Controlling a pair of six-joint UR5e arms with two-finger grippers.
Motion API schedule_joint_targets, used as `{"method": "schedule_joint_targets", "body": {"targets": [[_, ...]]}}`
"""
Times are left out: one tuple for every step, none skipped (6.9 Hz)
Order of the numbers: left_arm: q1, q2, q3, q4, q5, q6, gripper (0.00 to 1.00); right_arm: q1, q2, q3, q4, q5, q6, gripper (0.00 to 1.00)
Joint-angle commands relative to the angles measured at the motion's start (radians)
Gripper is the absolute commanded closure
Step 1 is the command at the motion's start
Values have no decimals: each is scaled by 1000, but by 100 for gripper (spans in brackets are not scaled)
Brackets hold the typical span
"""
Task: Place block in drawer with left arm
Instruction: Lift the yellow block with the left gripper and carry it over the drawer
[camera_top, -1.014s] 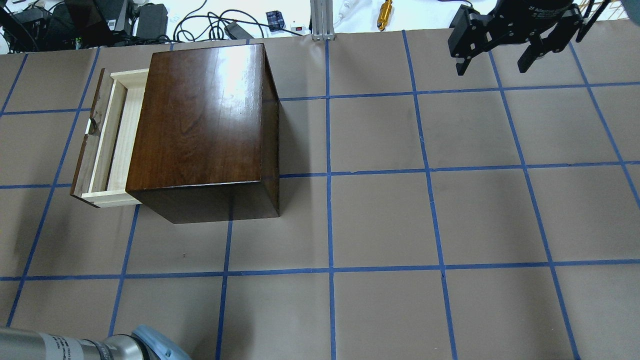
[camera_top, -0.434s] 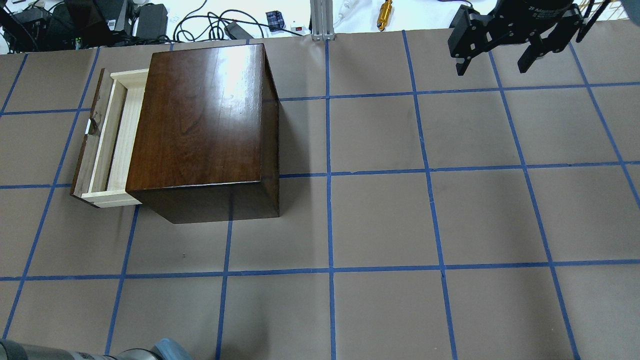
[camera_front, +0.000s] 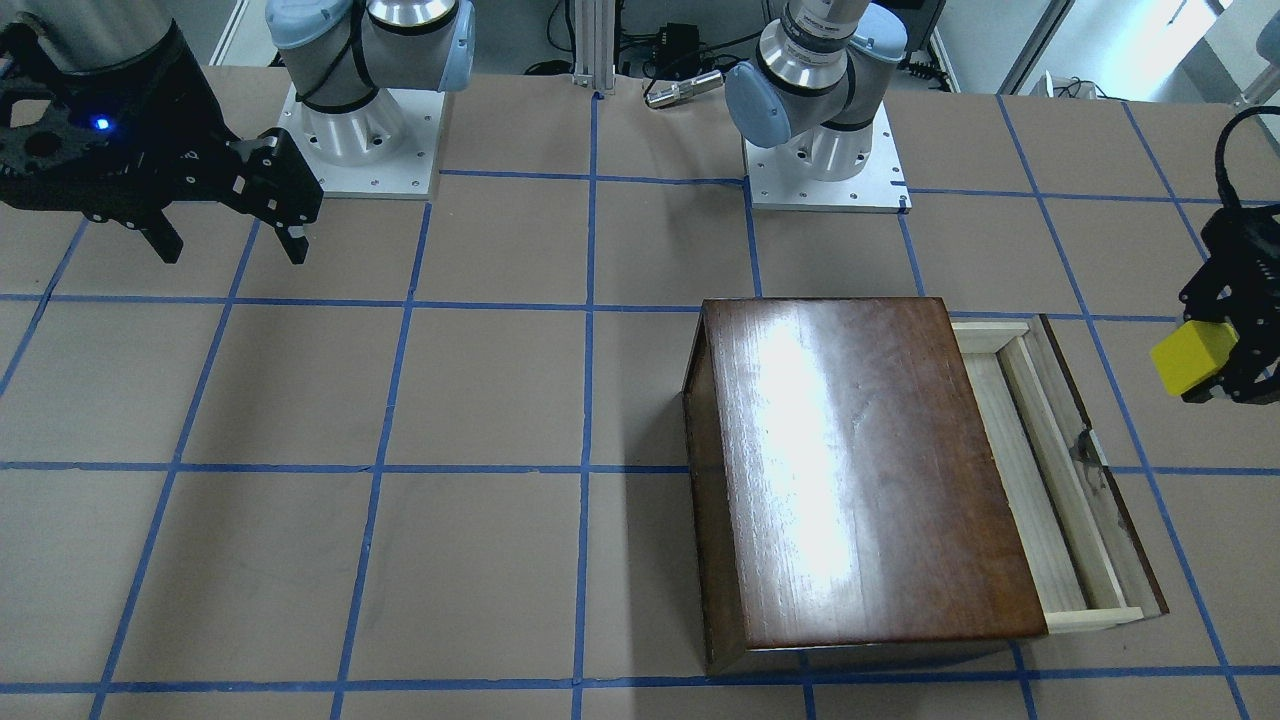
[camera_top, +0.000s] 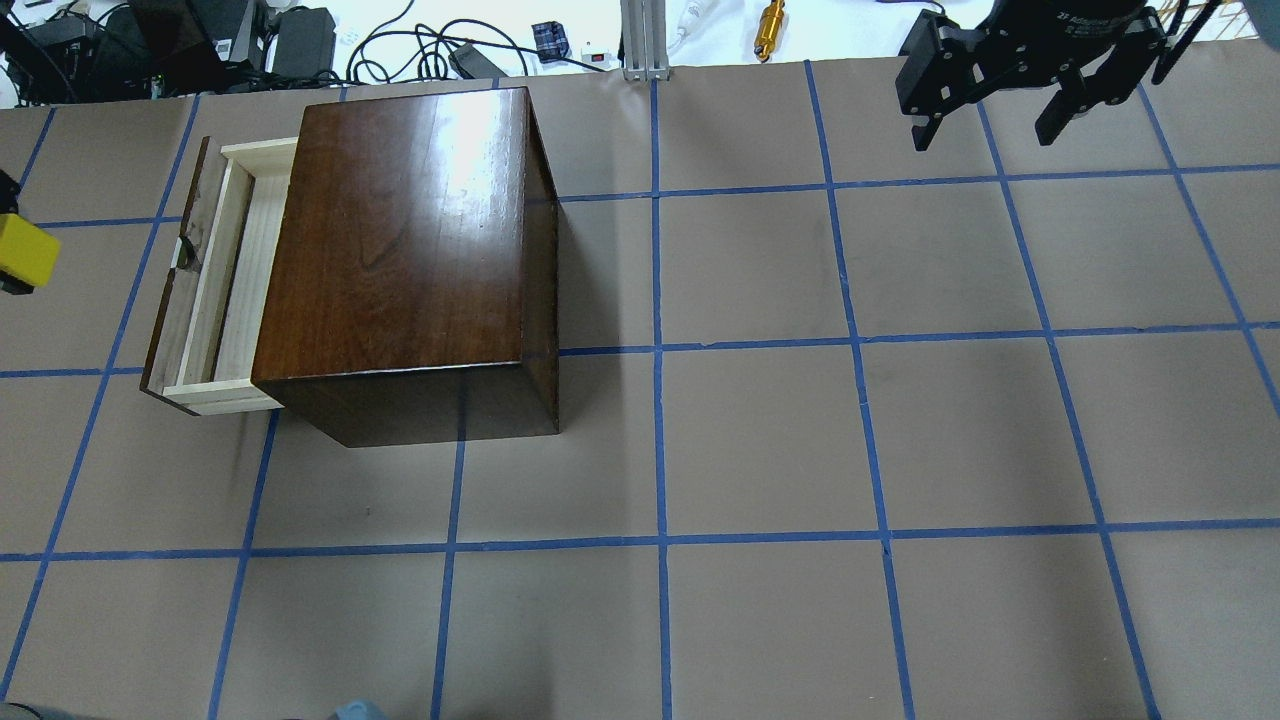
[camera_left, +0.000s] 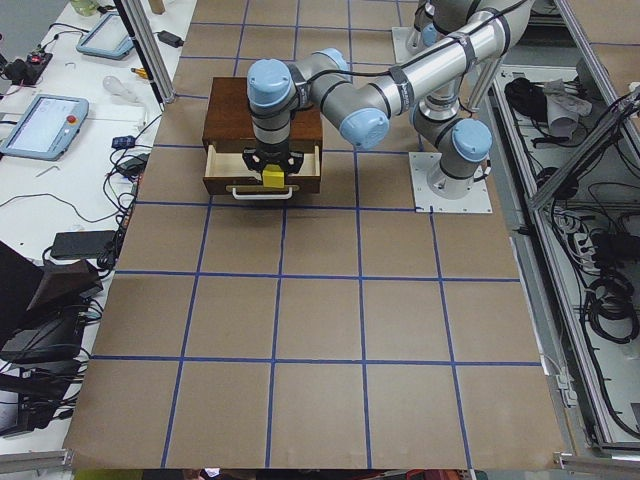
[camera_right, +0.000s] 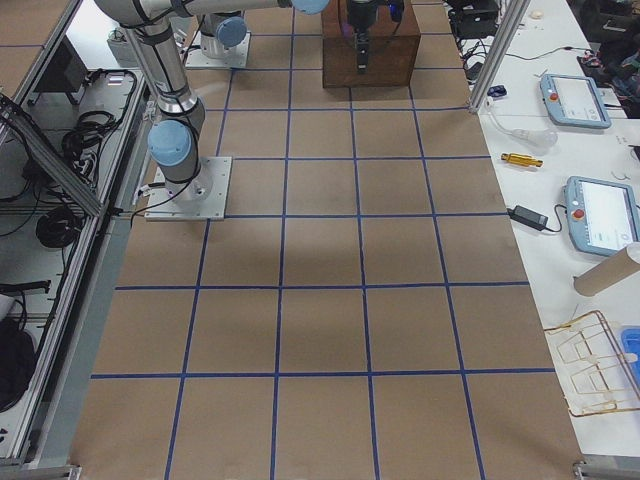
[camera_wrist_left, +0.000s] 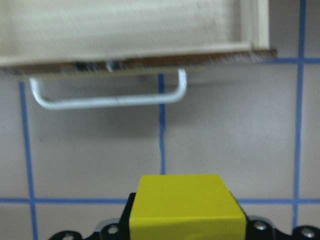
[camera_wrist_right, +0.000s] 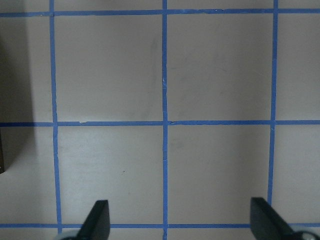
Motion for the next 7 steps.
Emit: {"method": "schedule_joint_targets", "body": {"targets": [[-120,-18,6,6,19,-155,100,0,1,0,0,0,0,0],[-154,-21,5,6,14,-238,100,0,0,0,0,0,0,0],[-170,-41,-1,15,17,-249,100,-2,0,0,0,0,0,0],[-170,-80,-1,18,16,-287,100,0,0,0,0,-1,0,0],[-183,-100,-3,62,17,-291,100,0,1,0,0,0,0,0],[-185,-110,-21,73,39,-271,100,0,1,0,0,0,0,0],[-185,-119,-43,136,57,-256,100,0,1,0,0,0,0,0]]}}
